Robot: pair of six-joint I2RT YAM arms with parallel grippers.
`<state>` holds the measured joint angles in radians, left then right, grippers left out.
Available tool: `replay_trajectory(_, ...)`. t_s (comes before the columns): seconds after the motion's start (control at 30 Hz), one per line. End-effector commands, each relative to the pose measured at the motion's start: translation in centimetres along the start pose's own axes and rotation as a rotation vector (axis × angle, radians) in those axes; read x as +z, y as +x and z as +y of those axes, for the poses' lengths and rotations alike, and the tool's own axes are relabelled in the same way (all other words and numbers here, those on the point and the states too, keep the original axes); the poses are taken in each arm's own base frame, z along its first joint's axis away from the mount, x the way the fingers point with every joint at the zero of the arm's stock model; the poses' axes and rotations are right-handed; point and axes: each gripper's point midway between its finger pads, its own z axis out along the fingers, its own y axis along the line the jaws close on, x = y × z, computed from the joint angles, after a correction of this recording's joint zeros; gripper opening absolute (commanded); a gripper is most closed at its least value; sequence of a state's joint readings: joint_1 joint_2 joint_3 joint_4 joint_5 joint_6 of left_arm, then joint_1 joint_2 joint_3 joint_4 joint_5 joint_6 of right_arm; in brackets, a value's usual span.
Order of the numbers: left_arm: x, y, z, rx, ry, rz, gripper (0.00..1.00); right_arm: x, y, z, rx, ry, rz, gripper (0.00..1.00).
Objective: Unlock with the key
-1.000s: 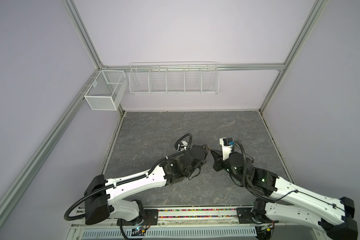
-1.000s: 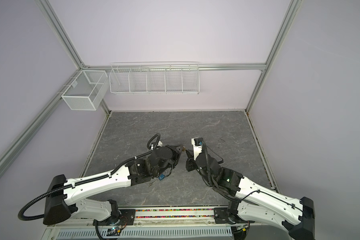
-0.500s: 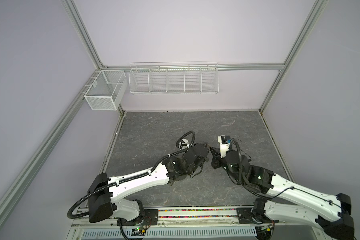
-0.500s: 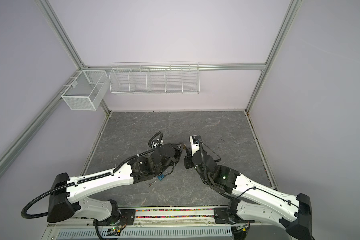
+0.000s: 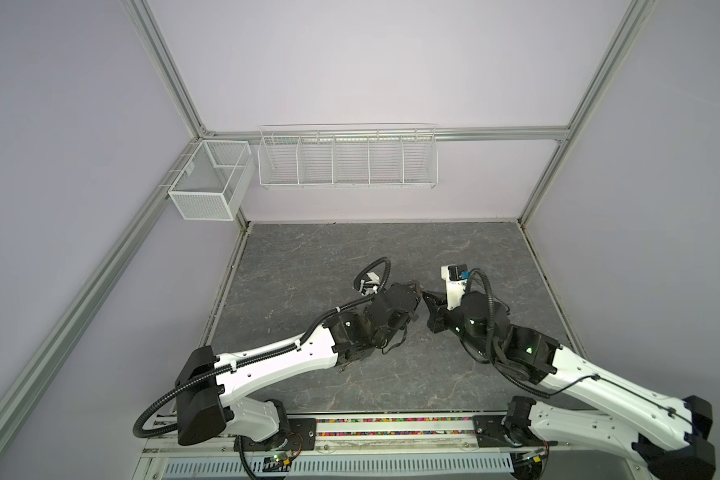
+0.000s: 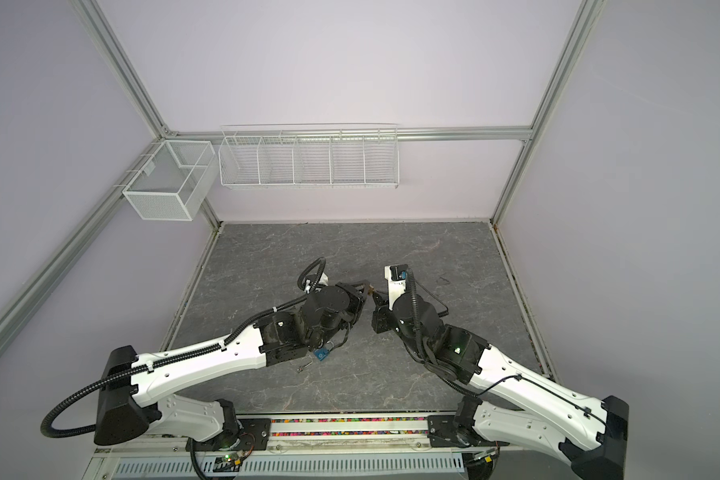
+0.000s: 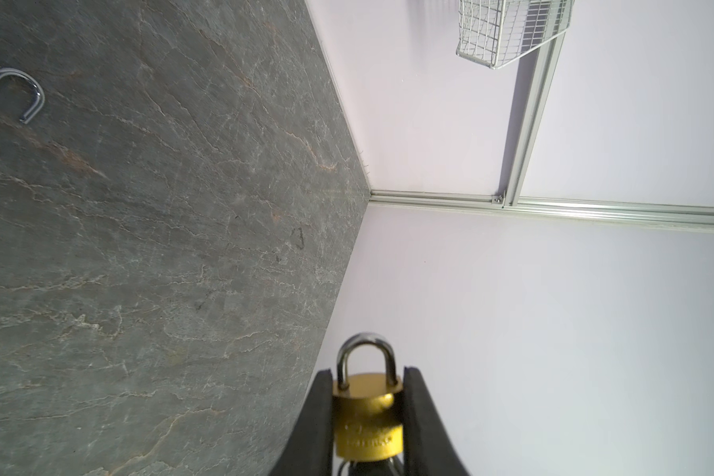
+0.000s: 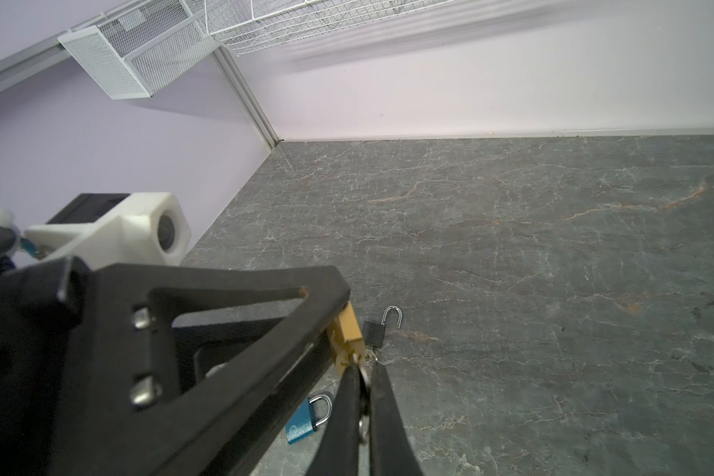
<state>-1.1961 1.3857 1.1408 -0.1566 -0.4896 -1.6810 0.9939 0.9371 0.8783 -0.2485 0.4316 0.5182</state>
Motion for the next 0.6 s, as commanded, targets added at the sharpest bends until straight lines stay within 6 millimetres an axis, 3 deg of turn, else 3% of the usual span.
replay_trajectory(0.0, -0.9, 4.5, -1.1, 0.036, 0.032, 0.195, 0.01, -2.0, -3.3, 5.2, 0.125, -0.279, -0.041, 0.06)
replay_trajectory(0.57, -1.6, 5.5, -0.7, 0.105, 0.077, 0.258, 0.0, -4.6, -7.8, 5.4, 0.327, -0.406, -0.099, 0.06)
